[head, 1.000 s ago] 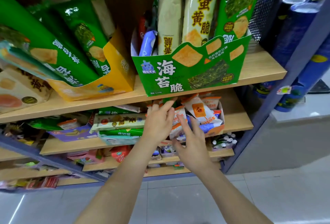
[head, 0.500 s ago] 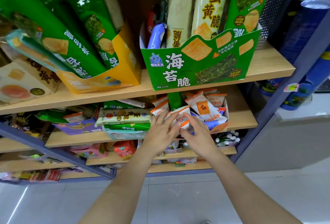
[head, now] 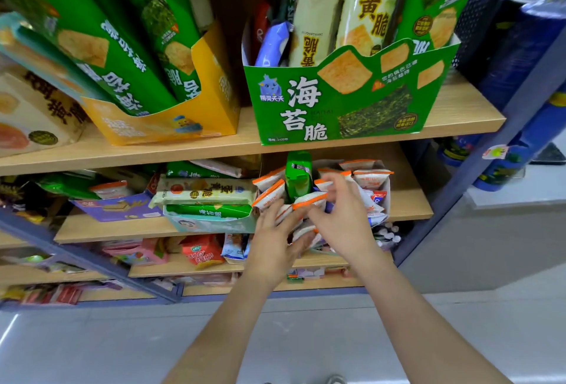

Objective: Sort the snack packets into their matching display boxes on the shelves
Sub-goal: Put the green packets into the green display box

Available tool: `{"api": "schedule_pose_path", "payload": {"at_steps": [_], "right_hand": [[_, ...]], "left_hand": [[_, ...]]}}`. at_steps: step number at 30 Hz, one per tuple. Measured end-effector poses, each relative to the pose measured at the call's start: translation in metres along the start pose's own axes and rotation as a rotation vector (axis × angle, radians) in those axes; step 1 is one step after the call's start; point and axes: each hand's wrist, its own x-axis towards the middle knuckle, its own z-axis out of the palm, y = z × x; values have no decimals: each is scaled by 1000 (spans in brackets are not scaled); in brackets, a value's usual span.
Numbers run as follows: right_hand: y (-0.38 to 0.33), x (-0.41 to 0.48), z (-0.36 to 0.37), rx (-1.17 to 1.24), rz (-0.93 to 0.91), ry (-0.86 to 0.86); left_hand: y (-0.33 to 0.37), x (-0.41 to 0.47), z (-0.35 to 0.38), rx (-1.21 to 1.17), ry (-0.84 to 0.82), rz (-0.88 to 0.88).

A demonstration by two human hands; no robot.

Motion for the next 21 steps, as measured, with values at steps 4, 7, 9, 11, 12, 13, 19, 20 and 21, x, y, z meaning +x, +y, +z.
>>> {"api": "schedule_pose_path", "payload": {"at_steps": [4,7,9,11,12,13,19,20,21], "right_hand": [[-29,22,4,-74,-98,-7],[-40,35,14,-73,-50,-81],[-40,32,17,-109,-95,-88],[-37,23,15,-126,-149,-69],[-36,19,13,-126,-162,-59],[-34,16,11,-119,-167,-48],[-56,10,-10,43,-263,11],[-61,6,-16,67,-289,5],[-65,1,-24,101,-307,0]], "left_hand": [[2,-5,4,-12,-22,-1],[3,-6,4,-2,-13,2],[7,-5,3,-14,9,2],[10,-4,3,-15,20,2],[11,-4,3,-6,26,13],[11,-4,3,6,29,26],[6,5,4,24,30,41],[5,8,4,33,39,48],[5,12,4,46,43,40]]}}
